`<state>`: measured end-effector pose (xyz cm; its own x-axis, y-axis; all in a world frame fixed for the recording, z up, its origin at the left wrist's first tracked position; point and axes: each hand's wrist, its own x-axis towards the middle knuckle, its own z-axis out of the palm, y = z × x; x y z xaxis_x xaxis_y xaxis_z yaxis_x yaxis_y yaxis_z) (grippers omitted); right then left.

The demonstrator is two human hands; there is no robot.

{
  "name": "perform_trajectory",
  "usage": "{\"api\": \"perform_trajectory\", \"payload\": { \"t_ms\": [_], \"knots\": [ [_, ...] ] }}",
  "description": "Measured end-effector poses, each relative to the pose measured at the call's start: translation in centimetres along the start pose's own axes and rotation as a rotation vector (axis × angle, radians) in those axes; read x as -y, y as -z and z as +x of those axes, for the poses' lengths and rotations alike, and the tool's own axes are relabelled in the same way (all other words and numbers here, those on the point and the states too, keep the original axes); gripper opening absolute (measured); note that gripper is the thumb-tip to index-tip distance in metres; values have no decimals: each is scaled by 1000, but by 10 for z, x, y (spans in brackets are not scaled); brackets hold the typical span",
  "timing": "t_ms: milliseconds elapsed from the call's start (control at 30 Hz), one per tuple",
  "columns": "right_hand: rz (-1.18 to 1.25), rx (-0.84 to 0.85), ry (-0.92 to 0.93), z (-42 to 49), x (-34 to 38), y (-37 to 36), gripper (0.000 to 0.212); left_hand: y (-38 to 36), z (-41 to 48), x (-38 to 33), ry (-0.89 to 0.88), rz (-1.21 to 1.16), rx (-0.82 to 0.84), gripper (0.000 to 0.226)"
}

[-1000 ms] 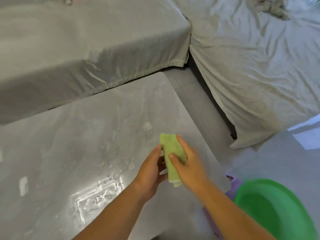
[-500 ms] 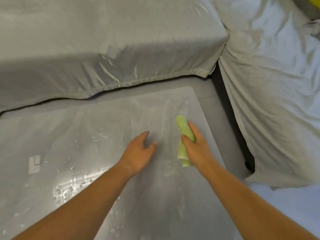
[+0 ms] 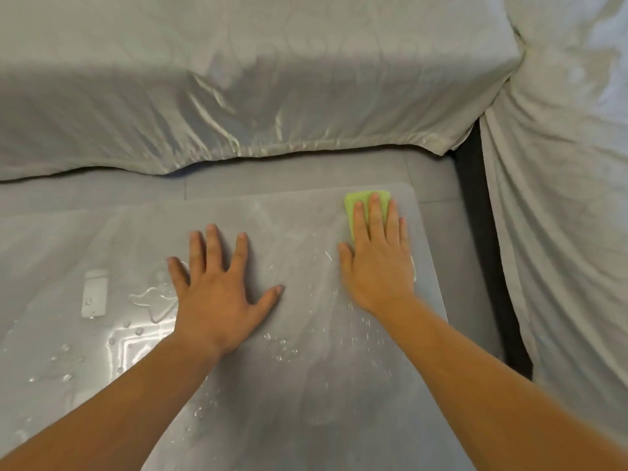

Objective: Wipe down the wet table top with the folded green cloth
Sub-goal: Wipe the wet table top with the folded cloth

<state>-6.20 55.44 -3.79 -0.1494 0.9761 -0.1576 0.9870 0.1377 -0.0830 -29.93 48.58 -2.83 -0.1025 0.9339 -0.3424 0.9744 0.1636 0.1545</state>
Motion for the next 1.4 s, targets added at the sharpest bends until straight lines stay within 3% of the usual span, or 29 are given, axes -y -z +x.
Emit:
{"api": "perform_trajectory", "payload": {
  "t_ms": [133, 167, 267, 333, 467, 533, 633, 733, 767, 833, 900, 967, 1133, 1167, 1333, 1400],
  "knots": [
    [-38, 13, 238, -2, -16, -2, 56, 4, 2, -4, 14, 33, 6, 97],
    [-47, 19, 198, 7, -29, 0, 55, 4, 1, -4, 17, 35, 6, 96],
    [57, 26, -149, 44, -45, 8, 58, -1, 1, -5, 22, 37, -7, 94],
    [88, -12, -195, 44, -20, 6, 60, -6, 0, -6, 21, 36, -21, 92],
    [17, -3, 363, -13, 12, -13, 64, -10, 0, -6, 21, 21, -54, 90],
    [8, 25, 457, -7, -10, -10, 62, -11, 1, -5, 13, 21, -54, 90],
    [12, -16, 187, 36, -36, 1, 56, -11, 1, -5, 10, 29, -54, 91],
    [112, -31, -139, 54, -10, 6, 60, -12, 1, -5, 13, 32, -53, 90],
    [92, -47, -104, 44, 5, 2, 63, -12, 1, -5, 15, 25, -52, 90],
    [60, -62, 158, 8, 26, -8, 67, -8, 1, -5, 14, -9, -44, 85],
    [21, -1, 409, -19, 18, -13, 66, -6, 0, -4, 12, -44, -41, 81],
    [-11, 18, 508, -9, -8, -9, 64, -4, -1, -3, 8, -49, -30, 79],
    [113, -25, 28, 56, 10, 4, 57, -8, -1, -3, 3, -74, -40, 73],
    [98, -46, 44, 51, 24, 0, 58, -8, -1, -3, 3, -79, -47, 72],
    [-68, 45, 592, -19, 21, -11, 66, -9, 0, -3, 10, -74, -51, 72],
    [-100, 35, 636, -4, -1, -7, 67, -9, -1, -3, 10, -67, -46, 73]
  ]
}}
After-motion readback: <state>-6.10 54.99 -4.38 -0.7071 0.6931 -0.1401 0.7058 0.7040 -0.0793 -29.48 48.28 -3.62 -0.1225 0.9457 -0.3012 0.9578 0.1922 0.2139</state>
